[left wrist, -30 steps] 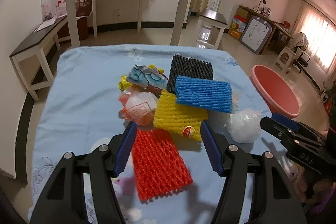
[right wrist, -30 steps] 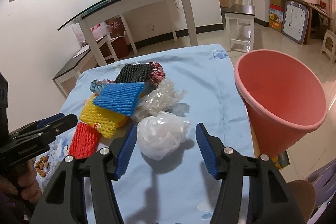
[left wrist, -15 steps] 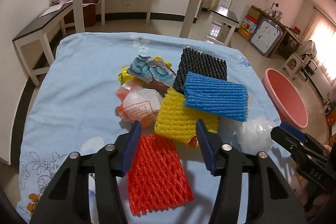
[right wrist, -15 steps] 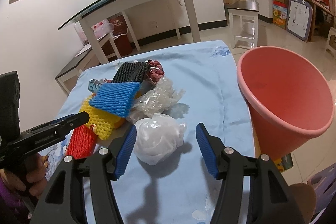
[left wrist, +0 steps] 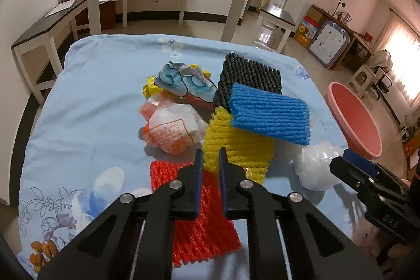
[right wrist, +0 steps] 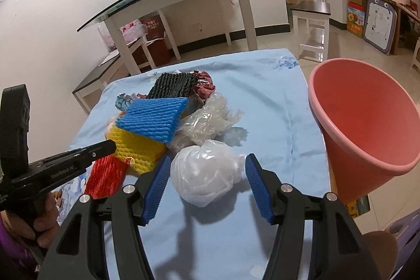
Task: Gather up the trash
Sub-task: 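Close the left tool on the yellow net sleeve while the right tool grasps the white bag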
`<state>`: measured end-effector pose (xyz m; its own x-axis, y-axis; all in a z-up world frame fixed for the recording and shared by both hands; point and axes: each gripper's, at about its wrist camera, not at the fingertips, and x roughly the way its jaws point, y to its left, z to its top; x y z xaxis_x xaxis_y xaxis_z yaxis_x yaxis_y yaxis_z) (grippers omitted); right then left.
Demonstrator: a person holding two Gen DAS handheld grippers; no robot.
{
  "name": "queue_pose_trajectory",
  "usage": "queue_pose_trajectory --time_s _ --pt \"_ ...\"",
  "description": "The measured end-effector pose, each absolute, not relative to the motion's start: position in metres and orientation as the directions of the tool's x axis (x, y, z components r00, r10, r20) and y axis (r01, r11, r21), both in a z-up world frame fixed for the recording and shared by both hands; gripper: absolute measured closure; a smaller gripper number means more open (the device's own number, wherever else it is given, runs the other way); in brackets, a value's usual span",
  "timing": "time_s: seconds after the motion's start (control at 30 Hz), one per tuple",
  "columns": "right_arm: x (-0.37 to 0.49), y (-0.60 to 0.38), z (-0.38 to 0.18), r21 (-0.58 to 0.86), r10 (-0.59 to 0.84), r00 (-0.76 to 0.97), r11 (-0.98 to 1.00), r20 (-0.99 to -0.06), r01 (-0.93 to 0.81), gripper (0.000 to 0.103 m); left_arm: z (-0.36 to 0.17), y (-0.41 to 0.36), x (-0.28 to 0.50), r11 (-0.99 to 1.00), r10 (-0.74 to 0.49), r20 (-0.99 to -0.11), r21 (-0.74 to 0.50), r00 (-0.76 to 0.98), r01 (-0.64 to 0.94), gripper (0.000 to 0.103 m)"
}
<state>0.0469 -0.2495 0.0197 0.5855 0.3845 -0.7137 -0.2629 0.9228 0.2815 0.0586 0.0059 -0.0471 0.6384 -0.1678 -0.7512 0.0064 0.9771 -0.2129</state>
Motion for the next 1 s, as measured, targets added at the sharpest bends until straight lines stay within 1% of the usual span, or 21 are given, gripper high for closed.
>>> queue_pose_trajectory --time_s 0.23,0.57,0.6,0.67,0.73,0.77,0.83,0.93,1.0 --pt "0.046 -0.249 0.021 0.285 0.389 0.592 0.921 -0.706 -0.265 0.044 -0.032 0.007 0.048 0.978 -0.18 -0.714 -0.205 0.676 0.044 0.095" --pt "0.05 -0.249 0.007 0.304 0.392 0.546 0.92 -0.741 -0.248 0.044 -0.013 0.019 0.026 0.98 -0.165 -0.687 -0.193 0.708 0.042 0.095" --pt "0.05 -0.248 0.007 0.301 0.392 0.543 0.919 -0.743 -0.253 0.046 -0.011 0.02 0.025 0.981 -0.163 -0.684 -0.192 0.711 0.039 0.095" --pt "0.051 -0.244 0.005 0.287 0.386 0.537 0.922 -0.75 -0.261 0.054 -0.007 0.022 0.022 0.981 -0.155 -0.679 -0.19 0.718 0.032 0.095" --pt "0.051 -0.243 0.003 0.291 0.392 0.524 0.919 -0.756 -0.267 0.065 -0.005 0.024 0.02 0.981 -0.153 -0.675 -0.193 0.722 0.027 0.095" --pt "0.05 -0.243 0.003 0.293 0.393 0.522 0.918 -0.757 -0.267 0.067 -0.003 0.025 0.018 0.981 -0.151 -0.672 -0.193 0.725 0.025 0.095" --pt "0.05 -0.243 0.005 0.288 0.389 0.527 0.92 -0.755 -0.267 0.073 0.0 0.026 0.016 0.981 -0.147 -0.668 -0.192 0.729 0.022 0.095" --pt "0.048 -0.244 0.008 0.293 0.397 0.533 0.917 -0.747 -0.272 0.078 0.006 0.027 0.013 0.981 -0.147 -0.658 -0.193 0.739 0.023 0.095" --pt "0.046 -0.244 0.012 0.293 0.401 0.546 0.915 -0.736 -0.277 0.079 0.009 0.027 0.011 0.98 -0.15 -0.651 -0.195 0.744 0.027 0.095"
